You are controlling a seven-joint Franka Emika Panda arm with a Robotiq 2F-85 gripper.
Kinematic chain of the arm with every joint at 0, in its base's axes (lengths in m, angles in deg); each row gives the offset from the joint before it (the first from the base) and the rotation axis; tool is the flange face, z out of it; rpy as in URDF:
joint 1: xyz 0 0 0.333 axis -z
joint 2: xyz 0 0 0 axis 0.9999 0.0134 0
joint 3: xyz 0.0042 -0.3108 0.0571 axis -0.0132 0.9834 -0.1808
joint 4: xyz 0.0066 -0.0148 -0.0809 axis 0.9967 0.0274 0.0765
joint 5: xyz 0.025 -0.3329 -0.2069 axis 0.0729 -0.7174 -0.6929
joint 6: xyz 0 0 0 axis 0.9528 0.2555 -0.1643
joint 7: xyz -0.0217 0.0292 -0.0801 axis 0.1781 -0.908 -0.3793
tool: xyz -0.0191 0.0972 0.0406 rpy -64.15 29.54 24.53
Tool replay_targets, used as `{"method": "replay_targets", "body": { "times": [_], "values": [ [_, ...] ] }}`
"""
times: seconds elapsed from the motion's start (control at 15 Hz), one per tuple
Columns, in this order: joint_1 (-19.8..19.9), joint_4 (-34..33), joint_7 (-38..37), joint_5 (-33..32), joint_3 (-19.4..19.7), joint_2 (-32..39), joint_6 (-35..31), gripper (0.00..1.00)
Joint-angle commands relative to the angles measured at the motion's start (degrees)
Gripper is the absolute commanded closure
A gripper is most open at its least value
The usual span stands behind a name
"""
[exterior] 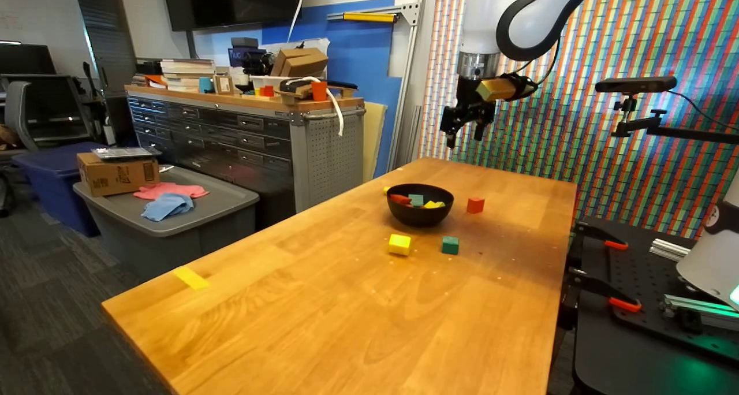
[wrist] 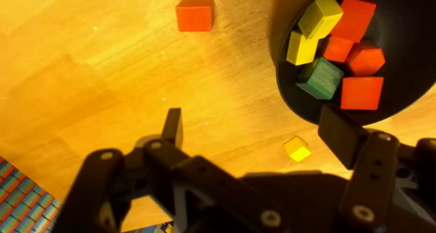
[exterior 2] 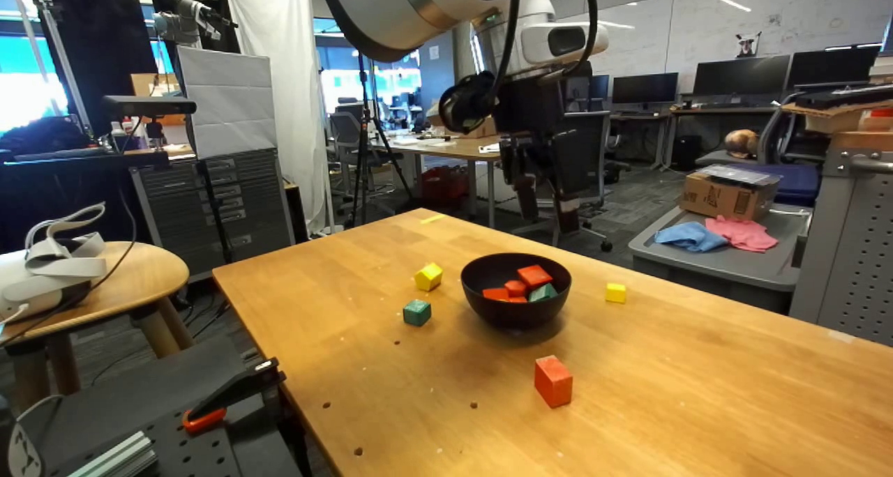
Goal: Take the blocks from the black bowl one at a time and place them on the table
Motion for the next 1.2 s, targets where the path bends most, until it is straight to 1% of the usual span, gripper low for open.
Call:
{"method": "replay_targets", "body": {
  "times": [0.0, 0.13, 0.47, 0.53, 0.6, 0.73, 0.8, 0.93, 1.0, 1.13],
  "values": [
    [0.84, 0.49, 8.31, 1.07, -3.19, -0.09, -5.31, 0.0],
    [0.36, -0.63, 14.53, 4.72, -4.75, 1.61, -7.59, 0.0],
    [0.24, -3.21, 34.95, 17.54, -8.78, 7.36, -10.86, 0.0],
    [0.02, -1.35, 27.92, 13.52, -7.58, 4.71, -9.15, 0.0],
    [-0.03, -1.77, 30.75, 15.25, -8.13, 5.85, -9.47, 0.0],
    [-0.09, -2.34, 32.31, 15.86, -8.5, 7.18, -10.06, 0.0],
    [-0.68, -1.89, 30.04, 10.73, -7.13, 7.47, -12.4, 0.0],
    [-0.5, -2.77, 31.81, 8.44, -7.16, 8.96, -12.04, 0.0],
    [-0.29, -3.37, 32.64, 9.01, -7.51, 9.84, -11.56, 0.0],
    [0.5, -4.28, 36.38, 13.16, -8.99, 11.8, -11.26, 0.0]
  ]
}}
